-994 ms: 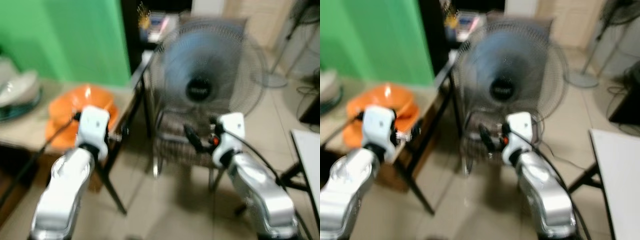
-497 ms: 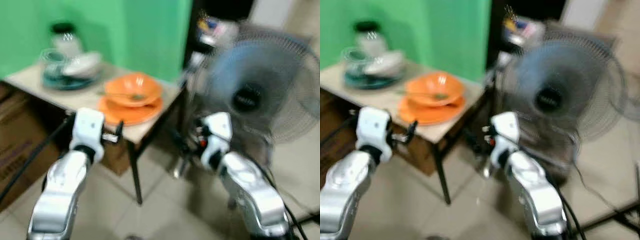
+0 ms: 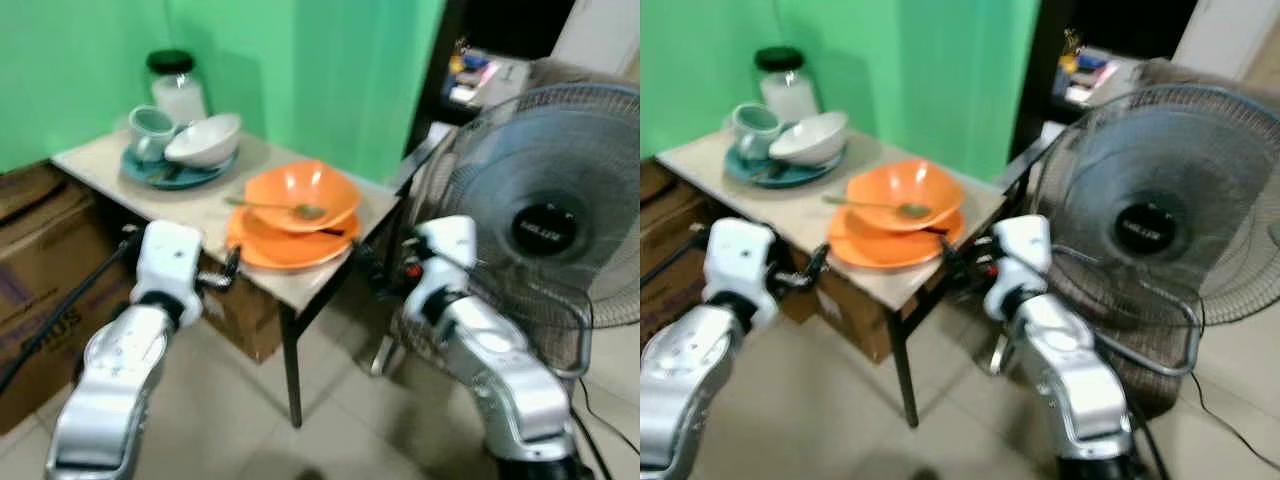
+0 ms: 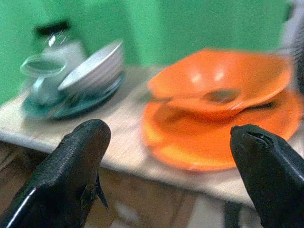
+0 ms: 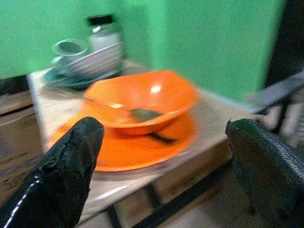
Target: Setting the table
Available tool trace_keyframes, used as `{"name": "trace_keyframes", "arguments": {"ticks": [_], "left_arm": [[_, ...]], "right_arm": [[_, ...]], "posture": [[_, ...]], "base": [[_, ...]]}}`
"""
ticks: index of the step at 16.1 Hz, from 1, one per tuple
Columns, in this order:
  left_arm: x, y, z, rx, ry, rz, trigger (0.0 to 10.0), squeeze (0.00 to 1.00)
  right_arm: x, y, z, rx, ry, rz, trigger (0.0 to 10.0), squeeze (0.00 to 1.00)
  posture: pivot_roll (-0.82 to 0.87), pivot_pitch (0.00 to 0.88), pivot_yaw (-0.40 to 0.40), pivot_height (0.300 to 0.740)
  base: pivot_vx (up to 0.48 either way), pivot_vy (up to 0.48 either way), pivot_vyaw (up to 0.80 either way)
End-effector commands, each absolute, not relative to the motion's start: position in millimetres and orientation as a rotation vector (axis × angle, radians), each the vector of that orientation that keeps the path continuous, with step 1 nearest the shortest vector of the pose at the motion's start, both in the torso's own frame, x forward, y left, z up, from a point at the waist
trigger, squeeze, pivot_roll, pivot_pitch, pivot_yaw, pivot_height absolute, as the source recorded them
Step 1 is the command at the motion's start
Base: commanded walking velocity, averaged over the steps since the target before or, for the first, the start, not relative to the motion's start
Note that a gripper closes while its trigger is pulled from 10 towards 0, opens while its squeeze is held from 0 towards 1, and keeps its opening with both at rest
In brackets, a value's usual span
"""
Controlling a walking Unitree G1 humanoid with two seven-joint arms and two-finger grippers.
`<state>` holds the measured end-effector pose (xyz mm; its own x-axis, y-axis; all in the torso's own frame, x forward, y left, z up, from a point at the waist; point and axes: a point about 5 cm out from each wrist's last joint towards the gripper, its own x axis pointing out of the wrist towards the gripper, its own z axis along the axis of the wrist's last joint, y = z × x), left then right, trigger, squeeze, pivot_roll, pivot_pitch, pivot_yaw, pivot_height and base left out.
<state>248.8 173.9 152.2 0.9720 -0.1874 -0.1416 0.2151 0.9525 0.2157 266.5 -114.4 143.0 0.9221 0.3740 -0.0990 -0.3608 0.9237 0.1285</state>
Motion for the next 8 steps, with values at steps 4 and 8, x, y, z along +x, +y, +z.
{"name": "trace_keyframes", "arguments": {"ticks": [4, 8], "left_arm": [[247.8, 175.2, 155.8, 0.252, 0.115, -0.236, 10.0, 0.00], [250.4, 171.5, 158.1, 0.273, 0.107, -0.276, 10.0, 0.00]], "right_arm": [[270.3, -114.8, 150.6, 0.117, 0.088, 0.352, 10.0, 0.00], [272.0, -108.6, 154.1, 0.121, 0.077, 0.400, 10.0, 0.00]], "posture": [[0.15, 0.000, 0.011, 0.740], [0.16, 0.000, 0.017, 0.740]], "base": [[0.312, 0.000, 0.00], [0.310, 0.000, 0.00]]}}
